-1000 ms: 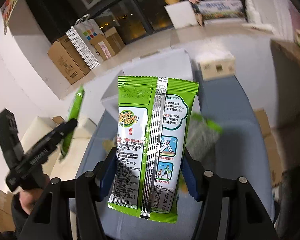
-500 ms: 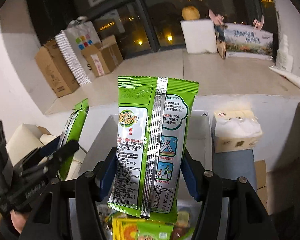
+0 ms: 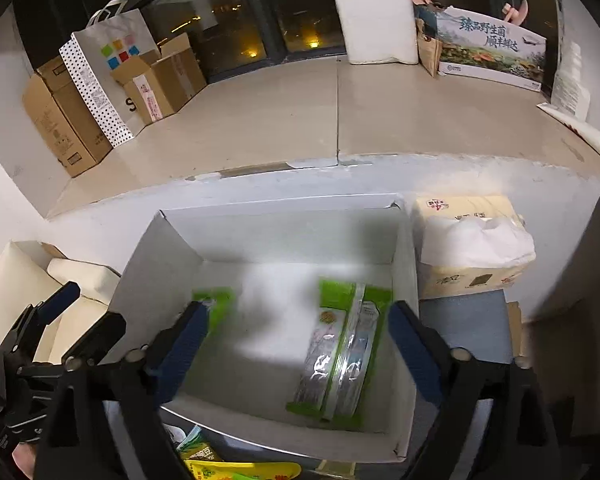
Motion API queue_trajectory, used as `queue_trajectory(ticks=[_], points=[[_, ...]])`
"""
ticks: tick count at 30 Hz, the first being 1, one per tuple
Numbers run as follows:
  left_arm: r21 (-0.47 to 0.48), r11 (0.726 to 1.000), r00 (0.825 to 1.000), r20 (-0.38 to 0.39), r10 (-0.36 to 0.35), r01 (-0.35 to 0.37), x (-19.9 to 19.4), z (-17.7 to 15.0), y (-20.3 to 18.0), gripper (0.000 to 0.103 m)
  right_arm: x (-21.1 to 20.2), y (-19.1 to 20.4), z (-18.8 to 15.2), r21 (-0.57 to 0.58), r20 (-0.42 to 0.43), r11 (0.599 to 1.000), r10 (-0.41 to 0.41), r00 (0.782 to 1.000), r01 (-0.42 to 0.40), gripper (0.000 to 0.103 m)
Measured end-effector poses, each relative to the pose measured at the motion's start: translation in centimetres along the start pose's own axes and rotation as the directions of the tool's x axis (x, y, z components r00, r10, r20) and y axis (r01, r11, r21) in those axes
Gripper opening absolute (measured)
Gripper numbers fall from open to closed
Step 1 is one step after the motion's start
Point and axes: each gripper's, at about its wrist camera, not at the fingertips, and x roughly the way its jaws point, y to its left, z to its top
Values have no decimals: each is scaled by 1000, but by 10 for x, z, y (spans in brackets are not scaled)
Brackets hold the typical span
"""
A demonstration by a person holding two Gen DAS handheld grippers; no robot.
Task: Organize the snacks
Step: 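Carry both green packets into the white box and open both grippers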
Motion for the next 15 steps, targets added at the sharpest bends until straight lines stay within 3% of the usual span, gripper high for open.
queue_trajectory(ticks=[10, 13, 15], points=[[18, 1000, 999, 41, -4, 4, -36, -9, -5, 103, -44, 15, -17, -58, 113, 998, 19, 993, -13, 103], [35, 998, 994, 102, 41, -45, -62, -19, -9, 103, -66, 20, -30, -71, 145, 997, 29, 989, -19, 103], [35, 999, 993, 116, 33, -37, -81, -29, -12, 103, -84, 21, -42, -66, 183, 998, 29, 983, -17, 103]])
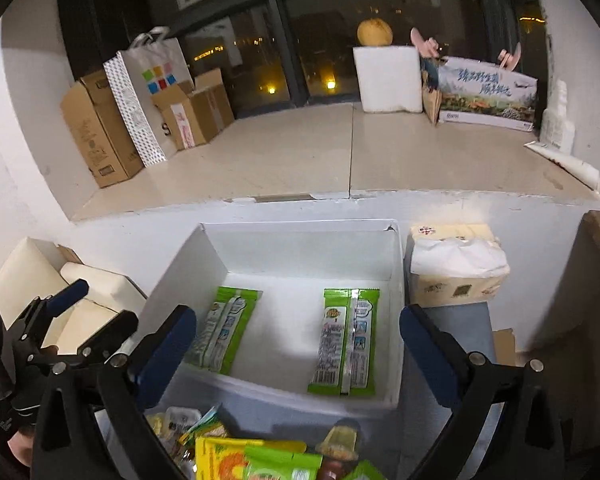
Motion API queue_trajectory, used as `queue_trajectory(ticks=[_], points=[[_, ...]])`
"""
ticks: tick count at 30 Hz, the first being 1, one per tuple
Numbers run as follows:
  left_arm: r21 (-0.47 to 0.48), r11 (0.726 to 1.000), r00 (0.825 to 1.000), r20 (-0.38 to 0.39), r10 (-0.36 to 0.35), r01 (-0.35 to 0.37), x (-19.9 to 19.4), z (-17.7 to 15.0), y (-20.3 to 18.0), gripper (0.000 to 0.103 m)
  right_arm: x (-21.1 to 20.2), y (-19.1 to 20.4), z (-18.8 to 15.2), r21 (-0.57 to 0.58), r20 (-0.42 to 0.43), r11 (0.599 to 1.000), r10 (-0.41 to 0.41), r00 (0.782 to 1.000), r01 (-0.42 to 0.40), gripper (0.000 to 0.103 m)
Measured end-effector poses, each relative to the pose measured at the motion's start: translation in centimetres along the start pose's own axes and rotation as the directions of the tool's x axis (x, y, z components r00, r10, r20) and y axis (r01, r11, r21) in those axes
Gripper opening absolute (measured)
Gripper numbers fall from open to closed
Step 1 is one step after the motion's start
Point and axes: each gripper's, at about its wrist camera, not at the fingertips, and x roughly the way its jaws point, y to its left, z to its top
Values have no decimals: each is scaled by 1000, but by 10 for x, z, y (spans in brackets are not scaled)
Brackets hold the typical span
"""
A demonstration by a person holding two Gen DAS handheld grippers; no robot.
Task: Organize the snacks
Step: 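Carry both green packets into the white box and open both grippers, then grasp the green seaweed packet with the right gripper while the left grasps a green packet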
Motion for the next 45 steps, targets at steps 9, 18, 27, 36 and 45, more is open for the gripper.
queue_trajectory(ticks=[9, 18, 27, 36, 45], points=[[-40, 997, 997, 44, -62, 64, -98, -45, -9, 103, -88, 9, -66, -28, 102, 999, -32, 994, 35, 103], [-71, 995, 997, 34, -62, 64, -154, -114, -18, 103, -96, 4, -170, 68, -1, 995, -72, 997, 72, 103], [-27, 997, 997, 21, -76, 76, -147, -133, -27, 103, -14, 34, -183, -89, -152, 988, -137, 979, 125, 103], [-20, 997, 997, -27, -71, 70, -138, -152, -20, 103, 31, 59, -203, -295, -192, 924, -306, 932, 243, 76], [-29, 996, 995, -45, -86, 85, -130, -157, -16, 103, -5, 36, -193, -144, -184, 984, -130, 974, 104, 71]])
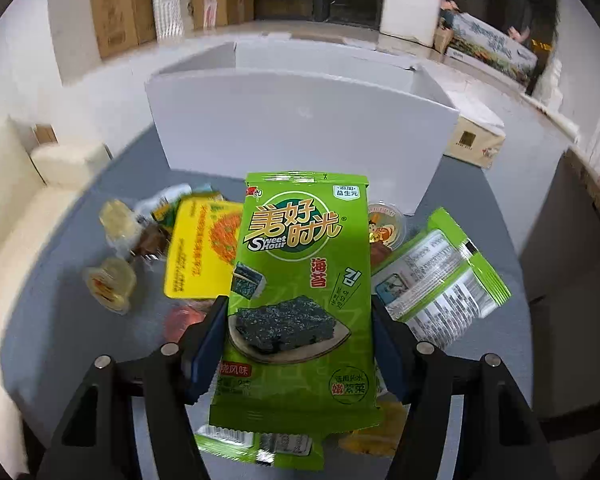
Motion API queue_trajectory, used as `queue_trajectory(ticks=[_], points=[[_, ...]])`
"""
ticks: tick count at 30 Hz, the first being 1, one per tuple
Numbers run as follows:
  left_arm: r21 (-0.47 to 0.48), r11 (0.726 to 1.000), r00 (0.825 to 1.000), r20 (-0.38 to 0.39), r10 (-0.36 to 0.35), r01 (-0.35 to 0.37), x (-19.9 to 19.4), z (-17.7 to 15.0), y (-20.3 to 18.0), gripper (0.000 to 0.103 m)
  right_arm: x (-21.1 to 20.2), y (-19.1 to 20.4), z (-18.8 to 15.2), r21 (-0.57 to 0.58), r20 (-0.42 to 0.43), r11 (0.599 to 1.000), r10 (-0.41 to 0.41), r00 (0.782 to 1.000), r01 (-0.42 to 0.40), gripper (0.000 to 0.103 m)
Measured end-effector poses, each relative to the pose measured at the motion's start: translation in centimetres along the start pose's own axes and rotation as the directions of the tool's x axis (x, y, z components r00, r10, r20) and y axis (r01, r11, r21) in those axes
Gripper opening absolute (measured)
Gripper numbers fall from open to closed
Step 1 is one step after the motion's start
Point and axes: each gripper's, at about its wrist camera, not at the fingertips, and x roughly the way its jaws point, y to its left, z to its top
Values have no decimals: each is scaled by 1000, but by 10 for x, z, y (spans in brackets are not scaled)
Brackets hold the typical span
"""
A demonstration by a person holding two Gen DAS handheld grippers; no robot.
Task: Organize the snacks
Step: 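Grasp the green seaweed packet with the right gripper while the left grasps a green packet, then lower both held green packets into the white box and release them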
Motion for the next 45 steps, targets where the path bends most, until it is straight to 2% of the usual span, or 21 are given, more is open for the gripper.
queue_trajectory(ticks=[4, 8, 13, 16, 21, 24, 27, 28, 29, 30, 33, 38, 40, 45], points=[[32, 999, 999, -3, -41, 41, 6, 2, -9, 103, -41, -26, -2, 79, 78, 996, 43, 996, -50, 71], [135, 986, 995, -14, -96, 97, 22, 6, -40, 103, -96, -67, -9, 155, 183, 985, 39, 982, -68, 71], [281, 940, 981, -57, -186, 194, 53, 15, -101, 103, -144, -98, -15, 213, 266, 975, 3, 964, -62, 71], [330, 915, 972, -102, -211, 233, 74, 18, -130, 103, -162, -112, -23, 236, 300, 970, -16, 954, -58, 71], [393, 882, 962, -184, -200, 259, 120, 18, -164, 103, -182, -135, -35, 285, 335, 956, -38, 941, -63, 71], [383, 883, 951, -245, -188, 273, 149, 16, -170, 103, -183, -143, -39, 305, 338, 950, -40, 940, -69, 71], [362, 891, 945, -271, -182, 276, 164, 14, -170, 102, -185, -150, -45, 320, 340, 945, -42, 939, -74, 71], [350, 893, 942, -281, -186, 281, 167, 14, -169, 95, -186, -152, -47, 326, 340, 942, -41, 939, -77, 71], [341, 895, 938, -288, -191, 287, 170, 15, -167, 77, -187, -153, -49, 328, 342, 941, -40, 939, -80, 71], [326, 898, 933, -300, -199, 296, 171, 15, -165, 69, -186, -154, -50, 331, 342, 940, -38, 939, -82, 70], [306, 893, 921, -310, -235, 331, 169, 15, -163, 68, -186, -155, -51, 331, 344, 939, -33, 938, -89, 71], [303, 897, 935, -251, -251, 322, 147, 23, -159, 67, -184, -150, -49, 321, 348, 942, -16, 937, -103, 71], [279, 913, 948, -203, -246, 297, 128, 31, -149, 67, -180, -149, -45, 308, 351, 944, 1, 936, -116, 71], [141, 961, 970, -77, -229, 238, 85, 68, -106, 67, -150, -133, -22, 264, 328, 951, 70, 942, -163, 71]])
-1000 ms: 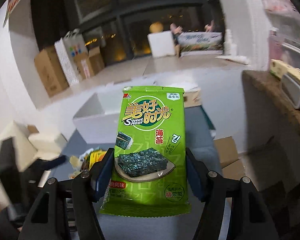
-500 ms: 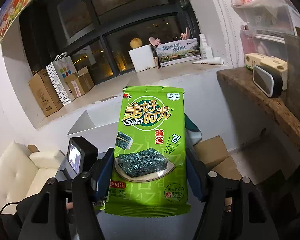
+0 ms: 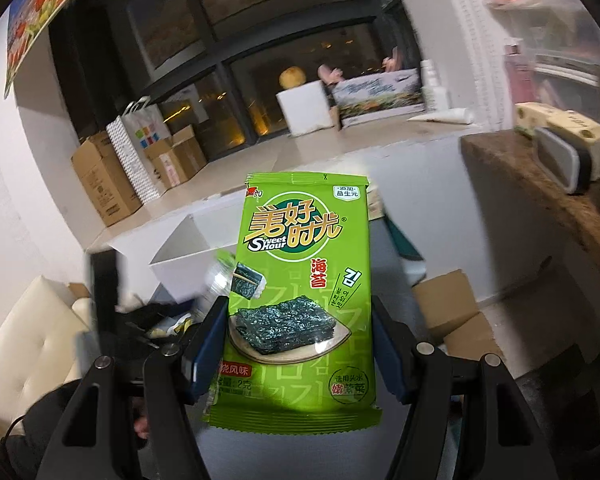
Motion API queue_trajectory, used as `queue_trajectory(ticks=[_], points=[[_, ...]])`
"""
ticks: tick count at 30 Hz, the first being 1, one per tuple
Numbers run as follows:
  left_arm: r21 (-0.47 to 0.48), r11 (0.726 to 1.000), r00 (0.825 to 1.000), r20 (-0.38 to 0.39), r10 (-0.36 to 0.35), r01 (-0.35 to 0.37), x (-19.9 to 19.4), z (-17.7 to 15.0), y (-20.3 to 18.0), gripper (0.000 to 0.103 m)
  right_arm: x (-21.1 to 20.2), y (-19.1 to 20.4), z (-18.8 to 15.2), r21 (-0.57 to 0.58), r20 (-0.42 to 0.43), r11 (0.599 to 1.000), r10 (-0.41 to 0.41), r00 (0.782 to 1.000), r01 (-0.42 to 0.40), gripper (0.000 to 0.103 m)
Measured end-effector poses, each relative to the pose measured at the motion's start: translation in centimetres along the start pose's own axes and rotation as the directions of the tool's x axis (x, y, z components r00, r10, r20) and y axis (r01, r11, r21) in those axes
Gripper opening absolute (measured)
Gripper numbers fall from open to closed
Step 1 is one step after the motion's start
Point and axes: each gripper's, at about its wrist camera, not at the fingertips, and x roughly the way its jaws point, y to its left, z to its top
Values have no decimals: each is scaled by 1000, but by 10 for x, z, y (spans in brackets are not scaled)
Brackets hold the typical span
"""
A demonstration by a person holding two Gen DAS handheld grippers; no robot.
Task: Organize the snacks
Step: 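Lower both held green packets into the white box and release them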
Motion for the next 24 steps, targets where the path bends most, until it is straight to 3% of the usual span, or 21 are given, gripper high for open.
queue_trajectory(ticks=[6, 10, 17, 22, 23, 24], points=[[-148, 988, 995, 86, 58, -45, -30, 55, 70, 67, 64, 28, 34, -25, -38, 996, 86, 996, -87, 71], [-208, 975, 989, 105, 100, -76, -22, 87, 117, 67, 120, 46, 66, -27, -68, 994, 108, 992, -110, 71], [-270, 957, 992, 37, 117, -103, 38, 118, 181, 68, 212, 76, 115, -69, -126, 992, 93, 988, -102, 72], [-243, 960, 989, -7, 145, -142, 70, 116, 188, 72, 252, 78, 124, -68, -173, 997, 27, 985, -39, 74], [-240, 960, 989, -14, 146, -145, 75, 115, 189, 75, 257, 77, 125, -67, -183, 997, 16, 983, -28, 77], [-243, 957, 987, -32, 155, -158, 81, 114, 192, 79, 262, 75, 125, -65, -196, 998, 8, 981, -21, 87]])
